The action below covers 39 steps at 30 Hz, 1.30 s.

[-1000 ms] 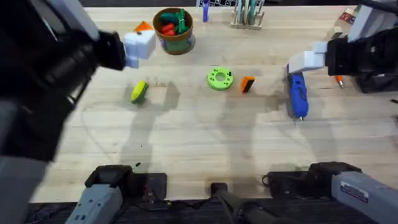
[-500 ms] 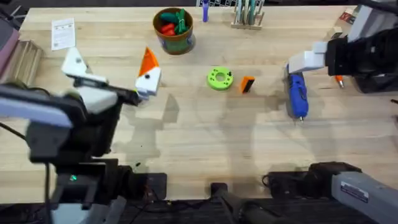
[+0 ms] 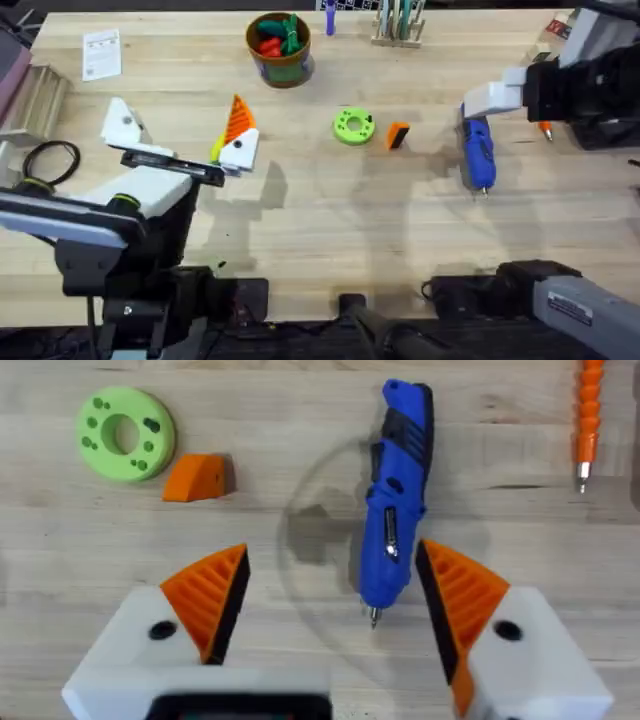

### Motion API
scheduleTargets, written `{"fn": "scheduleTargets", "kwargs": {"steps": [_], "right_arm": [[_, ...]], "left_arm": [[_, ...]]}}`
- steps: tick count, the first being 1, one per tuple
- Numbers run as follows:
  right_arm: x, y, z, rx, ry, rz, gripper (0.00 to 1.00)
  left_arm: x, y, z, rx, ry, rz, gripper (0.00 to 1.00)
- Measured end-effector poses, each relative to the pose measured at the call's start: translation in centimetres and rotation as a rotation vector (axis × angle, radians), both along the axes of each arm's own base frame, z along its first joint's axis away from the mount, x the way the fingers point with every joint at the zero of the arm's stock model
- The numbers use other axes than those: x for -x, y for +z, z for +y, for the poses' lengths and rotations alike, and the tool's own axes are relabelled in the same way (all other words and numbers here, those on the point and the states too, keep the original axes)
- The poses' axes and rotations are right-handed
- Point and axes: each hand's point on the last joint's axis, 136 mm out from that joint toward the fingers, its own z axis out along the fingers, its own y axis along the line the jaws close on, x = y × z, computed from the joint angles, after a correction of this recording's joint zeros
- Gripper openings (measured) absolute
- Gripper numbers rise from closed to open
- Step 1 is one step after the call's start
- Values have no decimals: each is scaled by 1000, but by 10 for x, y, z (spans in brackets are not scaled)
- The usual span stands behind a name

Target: Pick up the gripper from the table and insert it into the empty holder that is missing its gripper. Then pick up a screw, insert it into the mounting hole, and use the screwdriver to tighten it. Finally, clean up the table by picking up the vegetable and placing it into the bucket.

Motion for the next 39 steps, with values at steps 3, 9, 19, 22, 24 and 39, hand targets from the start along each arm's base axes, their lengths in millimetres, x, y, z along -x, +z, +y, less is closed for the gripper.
{"fn": "scheduleTargets", "kwargs": {"steps": [3, 9, 19, 22, 24, 39], "right_arm": [[0, 0, 0, 0, 0, 0, 991], [0, 0, 0, 0, 0, 0, 991], [0, 0, 0, 0, 0, 0, 991], [0, 0, 0, 0, 0, 0, 992], [0, 0, 0, 0, 0, 0, 991], [0, 0, 0, 0, 0, 0, 991]], "left_arm": [[-1, -15, -5, -4, -27, 60, 985], [2, -55, -22, -9, -133, 226, 985], [31, -61, -76, -32, -490, 255, 985], [52, -61, -97, -40, -663, 262, 985], [65, -62, -107, -42, -757, 268, 985], [93, -65, -124, 65, -952, 371, 985]]}}
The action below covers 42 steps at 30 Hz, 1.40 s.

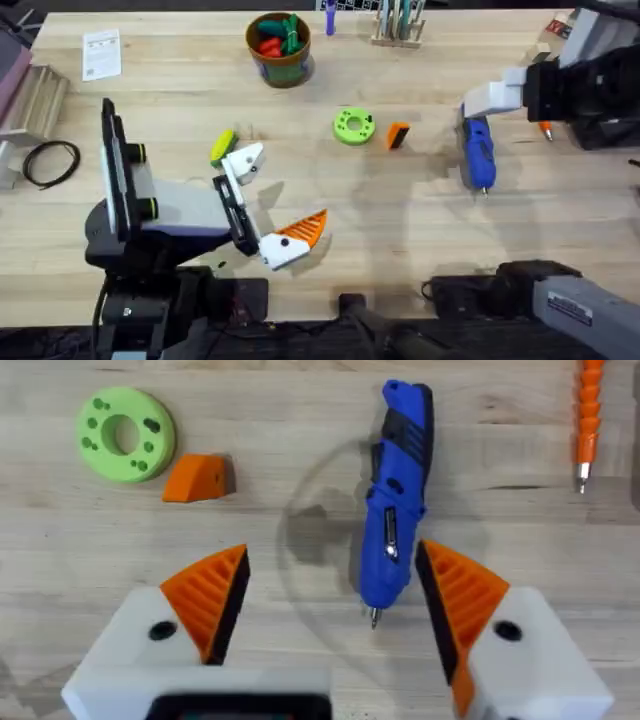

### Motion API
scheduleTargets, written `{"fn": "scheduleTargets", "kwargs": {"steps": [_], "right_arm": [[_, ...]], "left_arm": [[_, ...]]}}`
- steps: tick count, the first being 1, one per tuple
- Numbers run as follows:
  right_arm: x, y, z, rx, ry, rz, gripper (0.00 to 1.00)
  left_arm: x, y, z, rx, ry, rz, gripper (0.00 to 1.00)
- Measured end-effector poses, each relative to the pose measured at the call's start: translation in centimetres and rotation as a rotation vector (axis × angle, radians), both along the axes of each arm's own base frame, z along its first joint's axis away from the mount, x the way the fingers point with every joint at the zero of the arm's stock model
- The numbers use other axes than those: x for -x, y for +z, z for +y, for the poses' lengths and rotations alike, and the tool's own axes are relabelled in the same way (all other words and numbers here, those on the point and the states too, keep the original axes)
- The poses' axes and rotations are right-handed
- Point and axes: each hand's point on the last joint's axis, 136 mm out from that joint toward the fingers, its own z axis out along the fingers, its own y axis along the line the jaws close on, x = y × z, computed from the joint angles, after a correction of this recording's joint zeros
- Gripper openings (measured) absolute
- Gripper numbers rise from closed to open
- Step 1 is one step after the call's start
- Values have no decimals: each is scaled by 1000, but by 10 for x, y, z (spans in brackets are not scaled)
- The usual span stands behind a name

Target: Pick up the gripper from the table and insert it into the empty holder that is missing its gripper. Then pick up a screw, insert it into the mounting hole, and use the screwdriver to tighten it. Finally, clean up the table by picking up the vegetable and placing it into the bucket.

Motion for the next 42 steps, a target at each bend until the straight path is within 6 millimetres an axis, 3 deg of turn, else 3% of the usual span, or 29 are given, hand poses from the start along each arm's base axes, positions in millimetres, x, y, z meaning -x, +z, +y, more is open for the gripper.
{"fn": "scheduleTargets", "kwargs": {"steps": [29, 42], "right_arm": [[0, 0, 0, 0, 0, 0, 991], [0, 0, 0, 0, 0, 0, 991]], "left_arm": [[8, 0, -3, -12, -52, -33, 985], [-1, 0, 5, -13, 8, -32, 985]]}}
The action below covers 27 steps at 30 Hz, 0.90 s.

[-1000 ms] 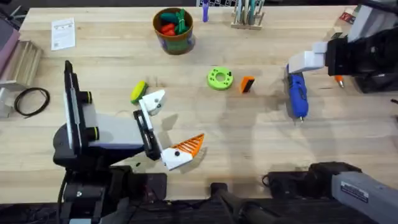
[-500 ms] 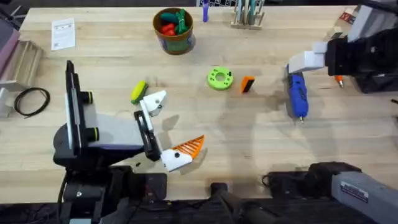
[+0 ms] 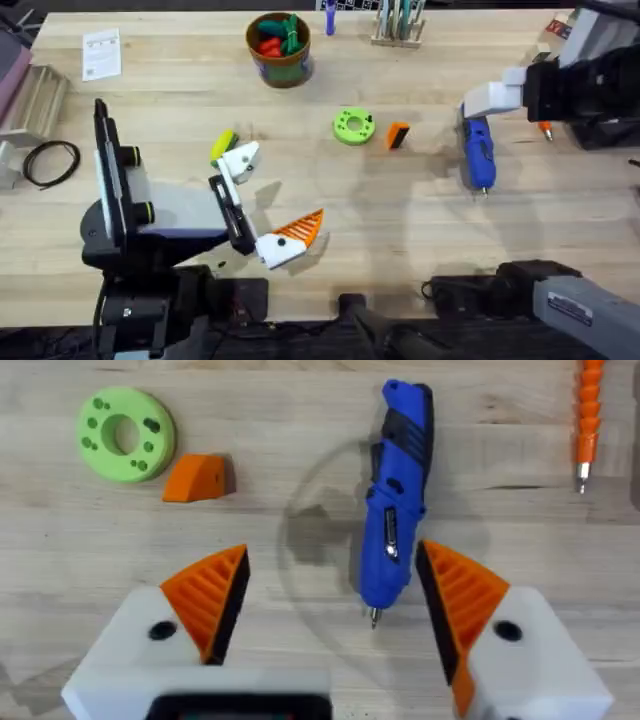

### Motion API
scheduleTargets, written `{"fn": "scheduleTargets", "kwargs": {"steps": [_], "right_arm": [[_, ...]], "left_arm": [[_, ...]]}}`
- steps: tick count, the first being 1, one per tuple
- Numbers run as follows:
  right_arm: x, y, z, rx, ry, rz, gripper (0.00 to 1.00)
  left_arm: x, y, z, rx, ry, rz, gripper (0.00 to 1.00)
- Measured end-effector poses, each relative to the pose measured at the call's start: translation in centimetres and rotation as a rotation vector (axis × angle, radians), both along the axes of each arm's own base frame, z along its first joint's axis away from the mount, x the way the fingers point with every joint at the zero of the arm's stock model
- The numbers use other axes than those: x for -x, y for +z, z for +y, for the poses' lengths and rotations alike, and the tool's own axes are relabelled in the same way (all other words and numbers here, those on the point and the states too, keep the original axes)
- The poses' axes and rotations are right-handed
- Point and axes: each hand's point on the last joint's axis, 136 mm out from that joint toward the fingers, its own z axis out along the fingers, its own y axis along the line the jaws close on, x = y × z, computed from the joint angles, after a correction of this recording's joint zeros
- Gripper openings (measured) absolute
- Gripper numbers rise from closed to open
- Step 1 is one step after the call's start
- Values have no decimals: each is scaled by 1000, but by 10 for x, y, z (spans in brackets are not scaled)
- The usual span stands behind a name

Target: Pick up the gripper from the table and insert it into the empty holder that is missing its gripper. Then pick up a screw, insert it into the mounting hole, and use the screwdriver to tighten it. Finally, clean up the table by picking up the vegetable and placing it into the bucket.

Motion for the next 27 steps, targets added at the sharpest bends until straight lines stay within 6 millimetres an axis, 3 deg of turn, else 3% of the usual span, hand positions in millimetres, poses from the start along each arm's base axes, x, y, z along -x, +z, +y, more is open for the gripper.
{"fn": "scheduleTargets", "kwargs": {"steps": [27], "right_arm": [[0, 0, 0, 0, 0, 0, 991]], "left_arm": [[3, 0, -2, -8, -22, -20, 985]]}}
